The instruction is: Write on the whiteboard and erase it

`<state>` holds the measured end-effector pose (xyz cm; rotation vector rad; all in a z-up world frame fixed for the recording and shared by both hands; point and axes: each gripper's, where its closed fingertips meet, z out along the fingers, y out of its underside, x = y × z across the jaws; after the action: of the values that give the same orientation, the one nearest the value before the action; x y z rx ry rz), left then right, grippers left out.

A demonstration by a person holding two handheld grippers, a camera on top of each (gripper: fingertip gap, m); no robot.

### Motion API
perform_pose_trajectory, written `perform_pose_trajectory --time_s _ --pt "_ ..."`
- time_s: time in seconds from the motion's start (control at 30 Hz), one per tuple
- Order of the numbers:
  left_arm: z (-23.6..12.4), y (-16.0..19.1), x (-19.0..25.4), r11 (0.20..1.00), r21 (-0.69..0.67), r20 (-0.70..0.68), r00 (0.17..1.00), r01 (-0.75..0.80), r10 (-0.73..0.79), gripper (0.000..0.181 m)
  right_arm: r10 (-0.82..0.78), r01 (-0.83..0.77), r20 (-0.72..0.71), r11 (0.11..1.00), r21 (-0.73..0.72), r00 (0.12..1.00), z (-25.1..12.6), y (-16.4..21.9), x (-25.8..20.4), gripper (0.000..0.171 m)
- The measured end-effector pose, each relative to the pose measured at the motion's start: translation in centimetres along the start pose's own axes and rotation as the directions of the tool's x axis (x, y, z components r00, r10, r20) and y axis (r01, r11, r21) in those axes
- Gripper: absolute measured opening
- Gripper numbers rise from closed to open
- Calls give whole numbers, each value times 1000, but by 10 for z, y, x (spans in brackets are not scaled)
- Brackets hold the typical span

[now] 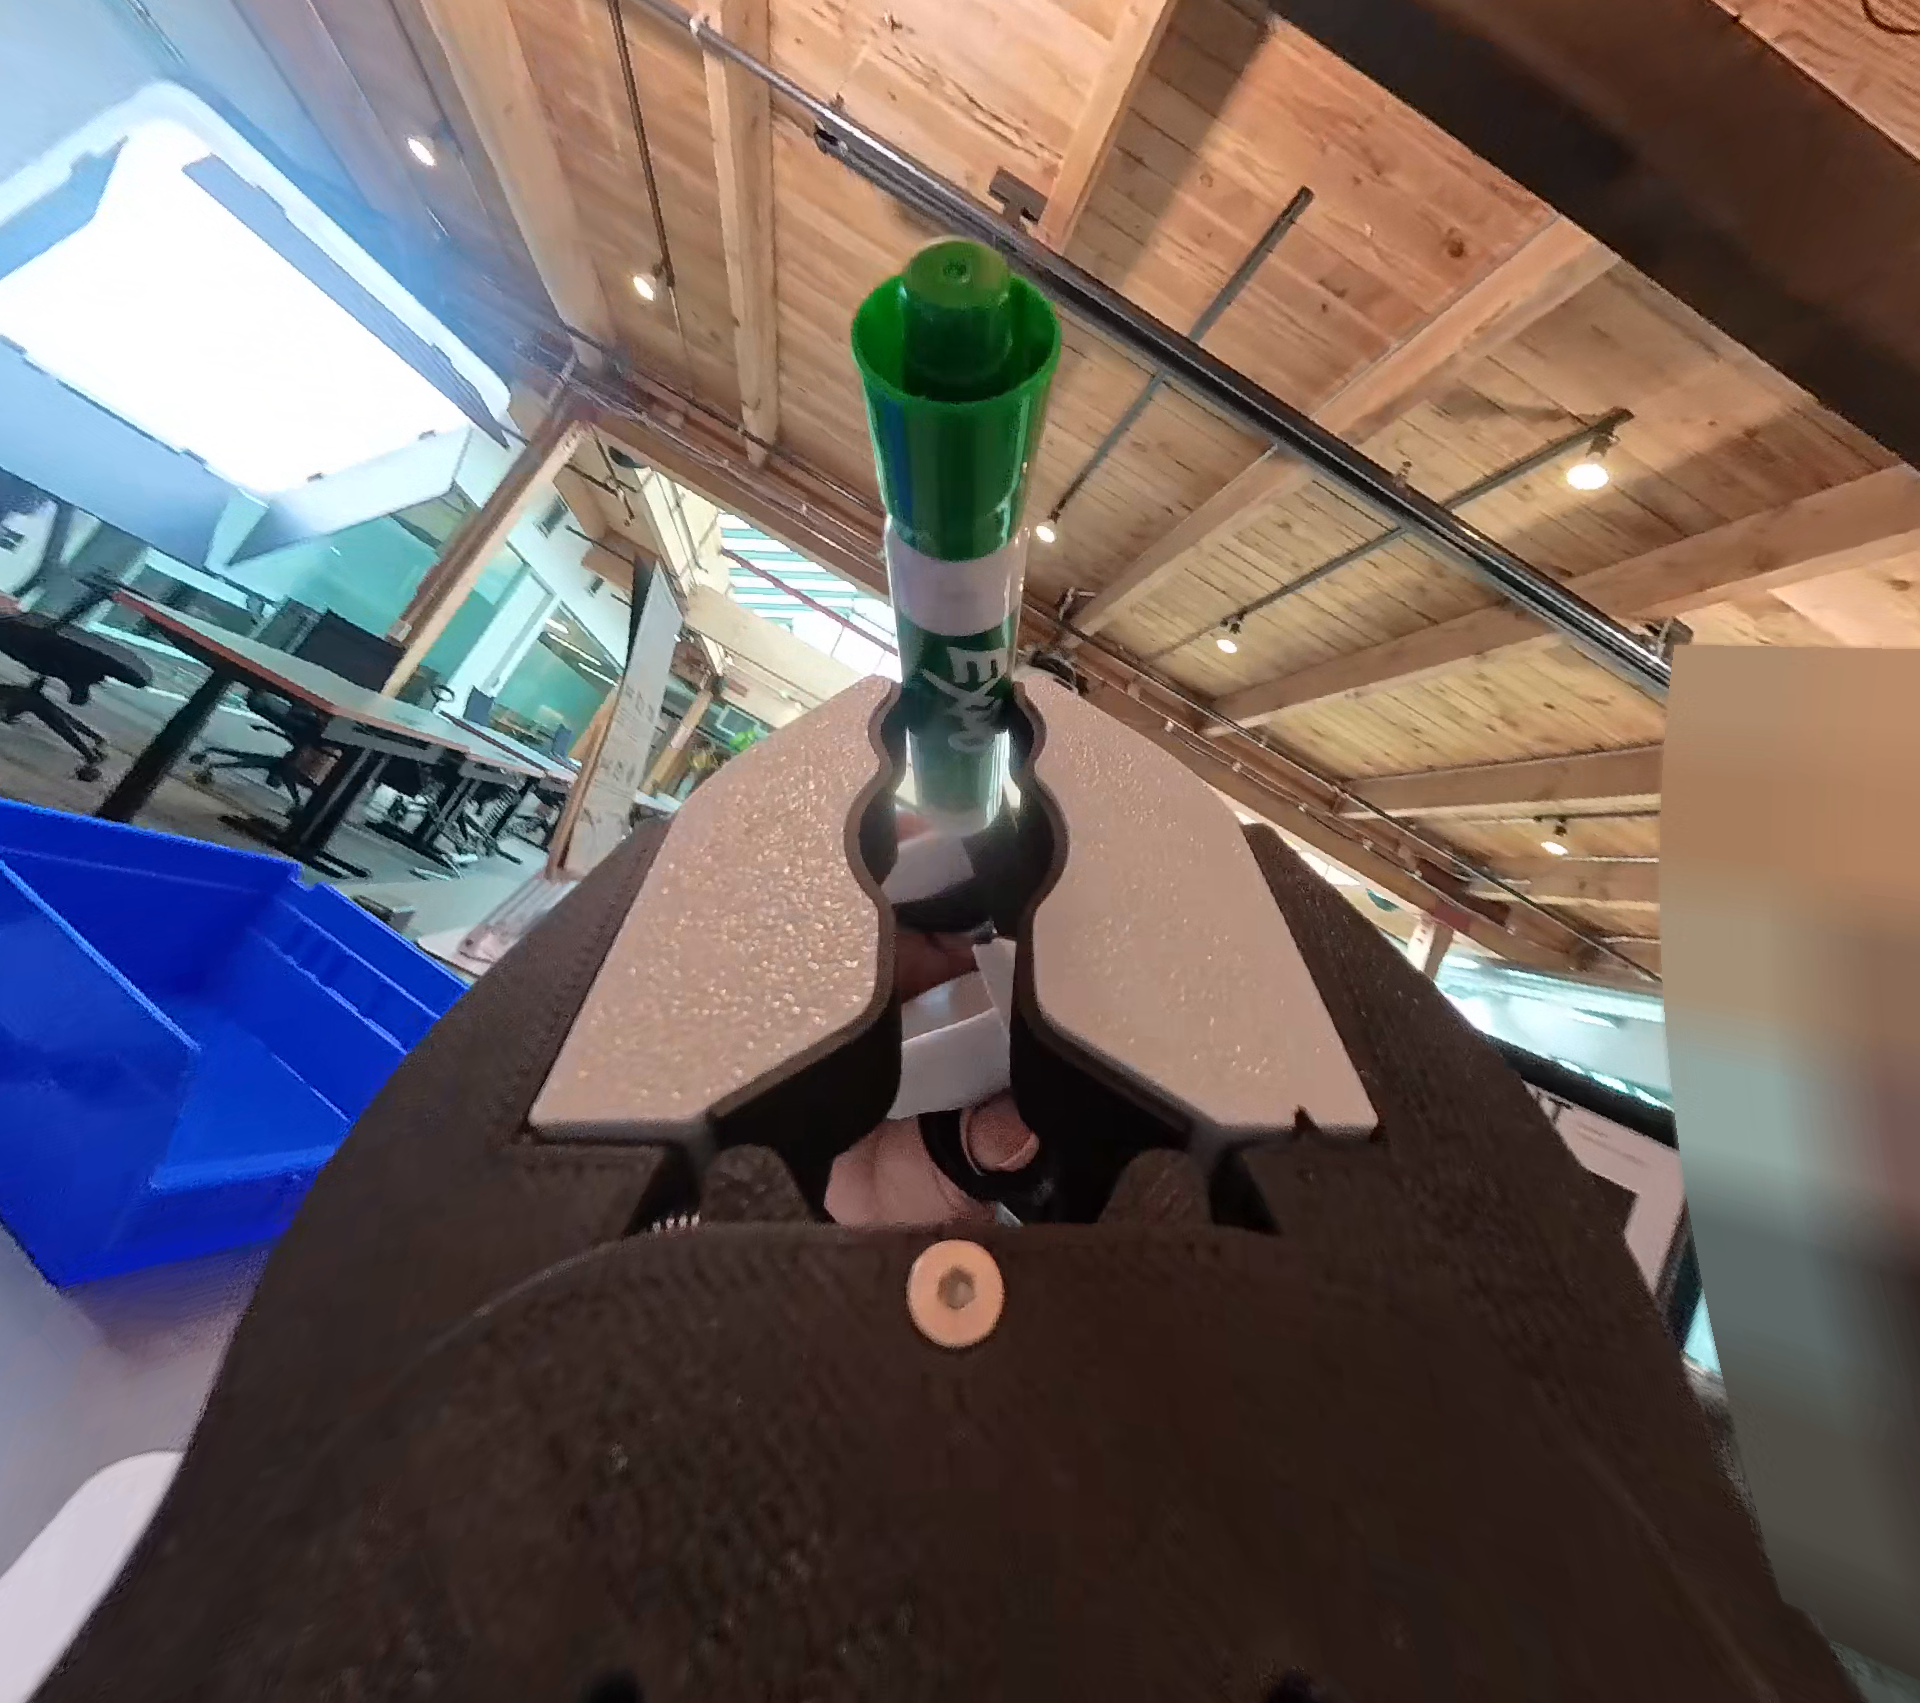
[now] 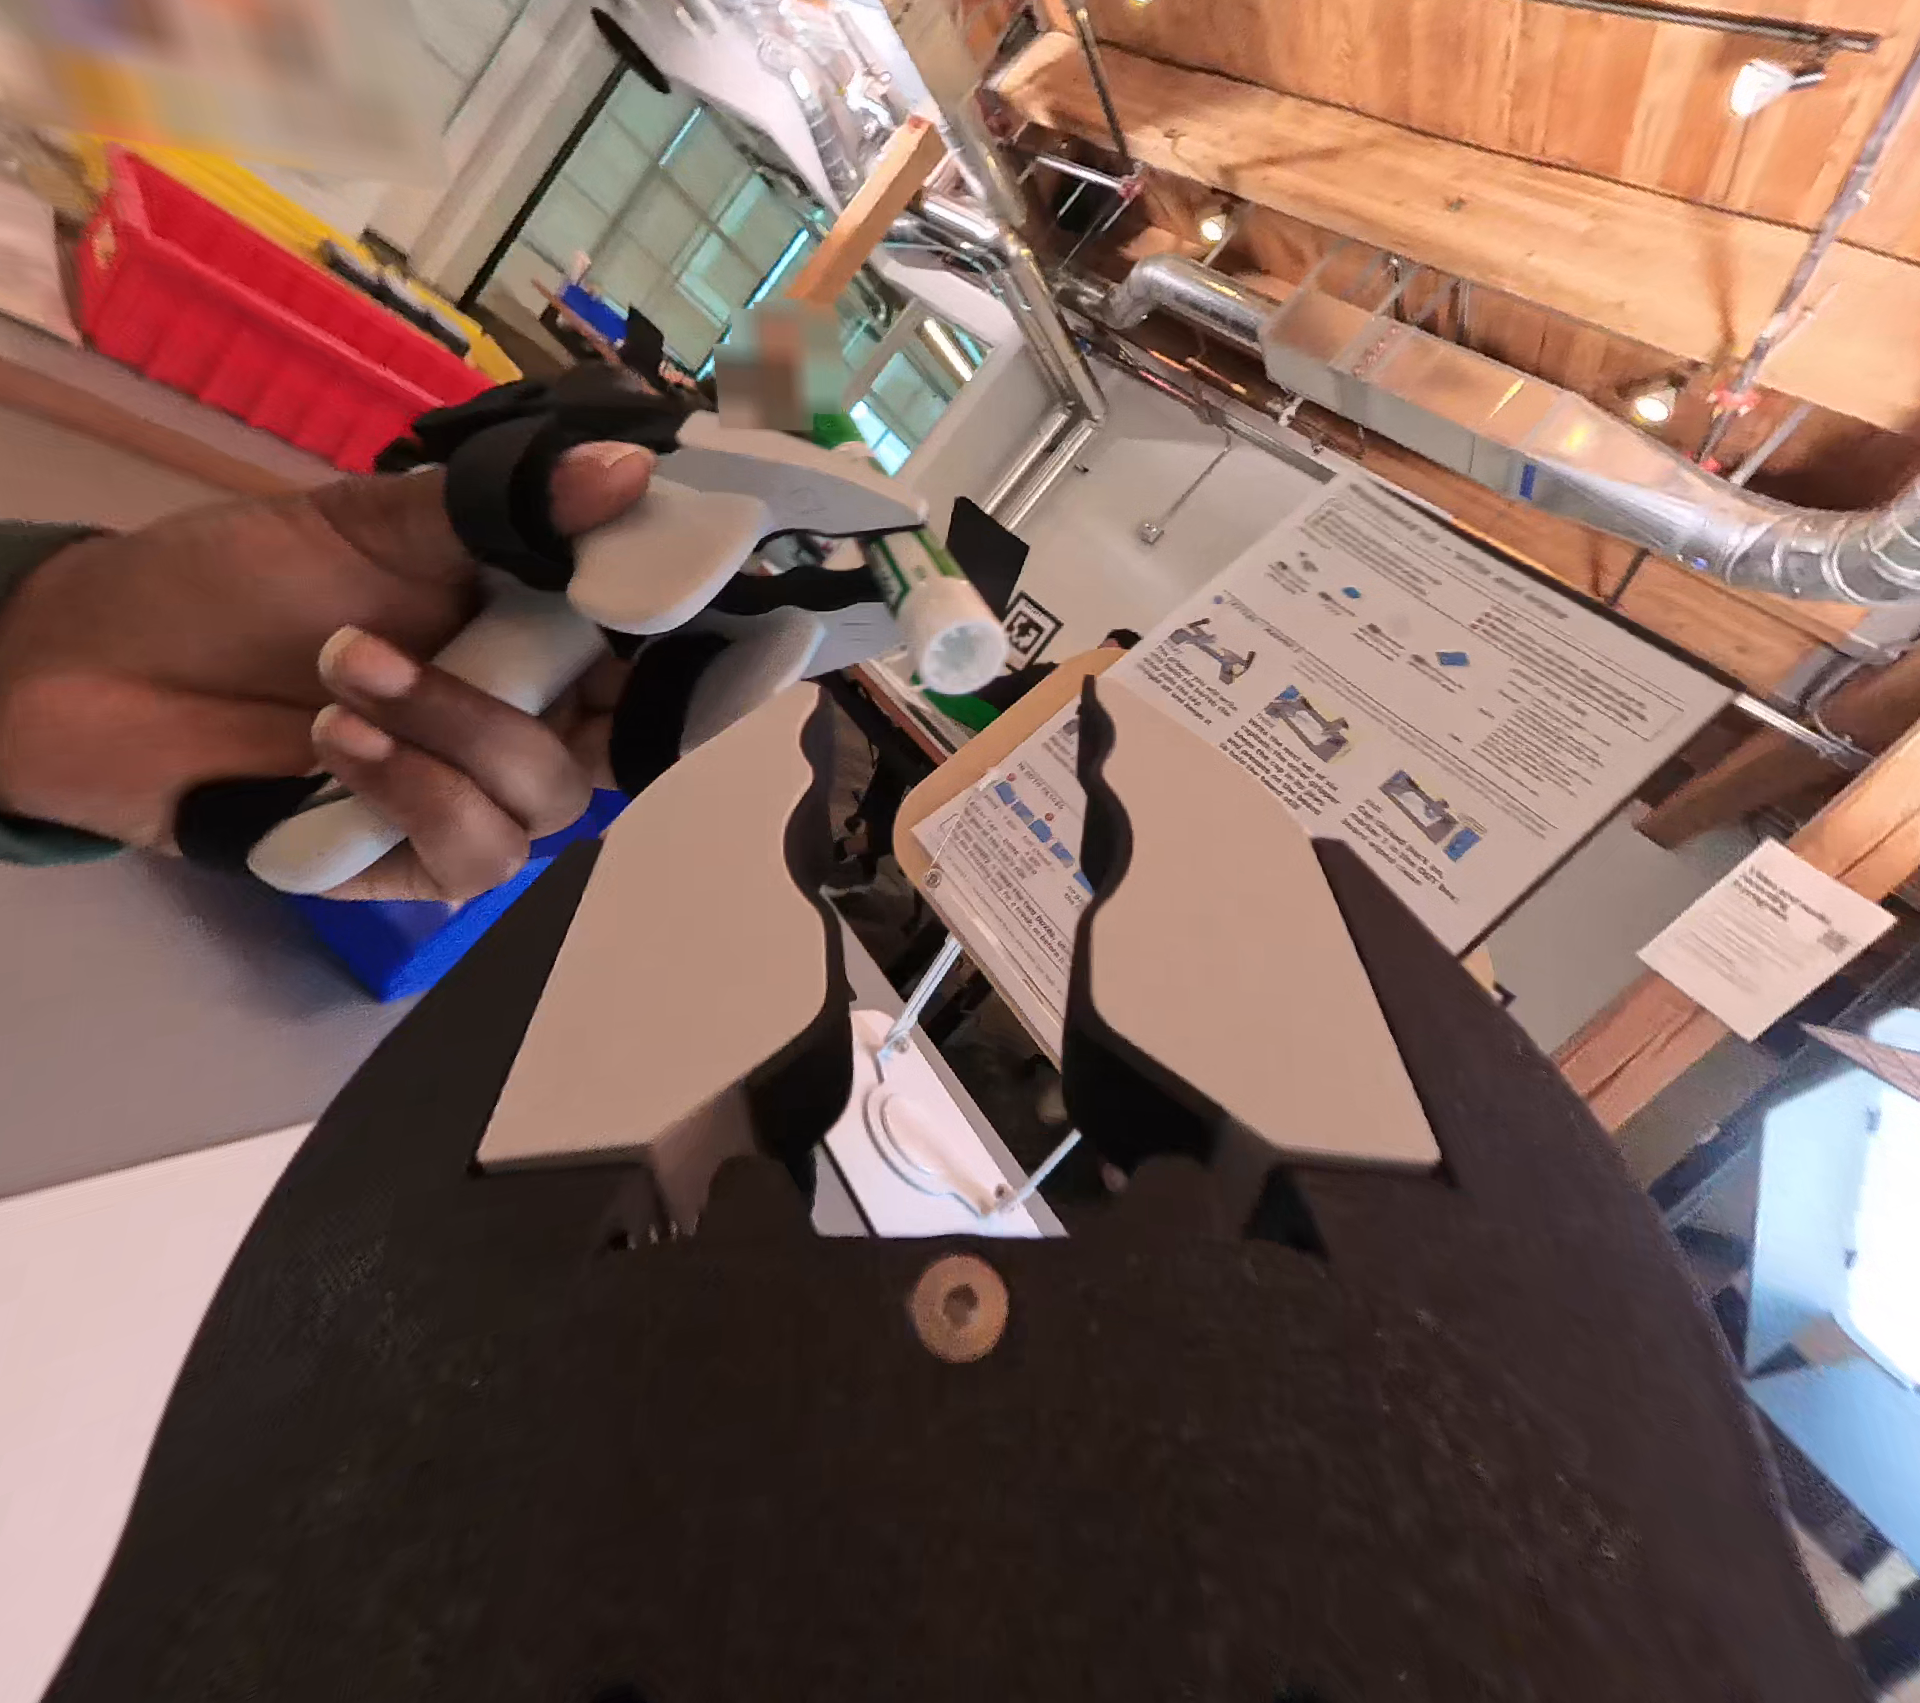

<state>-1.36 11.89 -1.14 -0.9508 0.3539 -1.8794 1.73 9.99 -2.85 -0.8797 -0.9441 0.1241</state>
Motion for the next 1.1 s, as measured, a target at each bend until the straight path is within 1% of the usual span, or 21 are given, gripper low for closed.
perform_pose_trajectory --time_s 0.07,0.13,0.2,0.23,0.27,0.33,0.37,0.43,0.5,0.57,0.6,0.67,0.73,0.8,0.87,0.9,0.93,0.97,1.0,1.07,1.1 --pt "3 14 3 998 -52 -26 999 33 -34 18 -16 16 49 1000 -3 999 5 2 -11 50" --pt "7 30 7 992 -109 -53 997 58 -64 18 -29 28 93 1000 11 995 10 1 -18 50" --pt "10 40 13 987 -141 -85 993 72 -85 18 -66 63 99 997 31 993 14 -2 -20 49" --pt "11 44 12 986 -155 -80 994 61 -74 18 -82 78 109 996 35 991 16 -2 -21 45" --pt "11 43 11 987 -156 -71 996 46 -57 18 -76 72 125 997 35 989 16 -2 -22 45" --pt "10 53 3 975 -221 -10 1000 25 -28 18 -54 53 130 999 14 990 17 1 -20 44" --pt "10 56 2 973 -231 -1 1000 25 -26 19 -61 62 130 998 -4 990 18 4 -19 44" --pt "10 62 4 963 -260 -17 997 64 -71 18 -52 54 170 999 -6 984 16 5 -22 44" --pt "10 66 2 949 -298 -7 994 103 -110 18 -65 70 197 997 -18 978 15 9 -26 40" --pt "8 77 6 929 -353 -29 991 115 -134 19 -87 97 207 995 -35 974 18 14 -34 44" --pt "8 78 6 934 -338 -27 991 117 -134 19 -87 96 201 995 -32 976 18 15 -34 38" --pt "8 79 5 934 -334 -27 989 126 -143 19 -91 97 176 995 -24 980 19 16 -31 36" --pt "8 81 6 927 -362 -27 992 103 -121 19 -102 103 166 995 -3 981 17 15 -31 36" --pt "6 80 5 916 -397 -29 997 49 -66 19 -74 75 172 997 -1 982 16 14 -29 36" --pt "2 60 1 936 -351 -27 1000 -23 15 33 -41 42 144 999 -1 989 15 14 -20 36" --pt "-2 49 -1 936 -345 -22 998 -63 59 38 -15 16 139 1000 -4 990 13 14 -14 36" --pt "-7 41 -4 920 -368 -21 990 -137 139 43 25 -24 151 1000 -10 988 10 15 -10 35" --pt "-12 36 -7 884 -403 -21 968 -238 251 46 83 -81 182 997 -18 980 8 16 -9 36" --pt "-17 31 -10 822 -440 -26 920 -362 391 46 158 -155 240 987 -30 958 6 16 -11 35" --pt "-24 25 -8 625 -504 -87 755 -596 650 43 318 -323 375 945 -51 871 1 12 -21 35" --pt "-26 26 -5 524 -531 -129 675 -666 726 43 378 -388 432 919 -70 819 -1 10 -25 35"
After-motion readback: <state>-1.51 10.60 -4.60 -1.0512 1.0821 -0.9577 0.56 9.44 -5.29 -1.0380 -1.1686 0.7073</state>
